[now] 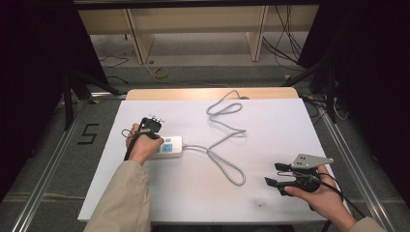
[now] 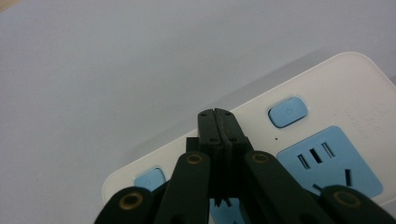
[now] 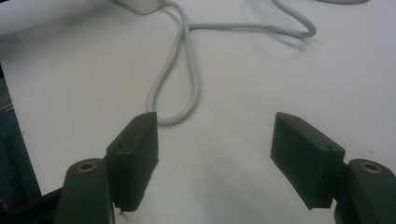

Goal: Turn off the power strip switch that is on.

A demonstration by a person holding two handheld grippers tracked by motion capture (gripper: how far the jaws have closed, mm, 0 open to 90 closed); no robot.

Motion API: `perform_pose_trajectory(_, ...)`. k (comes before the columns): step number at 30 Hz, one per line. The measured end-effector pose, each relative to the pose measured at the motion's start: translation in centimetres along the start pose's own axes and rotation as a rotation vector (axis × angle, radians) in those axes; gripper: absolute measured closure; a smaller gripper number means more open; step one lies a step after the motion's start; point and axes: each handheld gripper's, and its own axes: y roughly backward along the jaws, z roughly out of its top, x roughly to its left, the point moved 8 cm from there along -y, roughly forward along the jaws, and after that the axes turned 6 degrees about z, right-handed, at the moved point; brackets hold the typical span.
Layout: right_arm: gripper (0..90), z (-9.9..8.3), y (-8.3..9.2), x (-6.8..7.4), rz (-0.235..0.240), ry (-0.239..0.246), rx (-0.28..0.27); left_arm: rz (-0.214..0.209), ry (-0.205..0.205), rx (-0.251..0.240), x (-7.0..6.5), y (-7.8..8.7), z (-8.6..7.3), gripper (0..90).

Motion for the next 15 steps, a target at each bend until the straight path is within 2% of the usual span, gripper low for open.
perform_pose_trajectory(15, 32.5, 0.05, 0.07, -0.04, -0.003, -0.001, -0.003, -0.007, 0.005, -0.007, 0.08, 0.00, 0.00, 90.0)
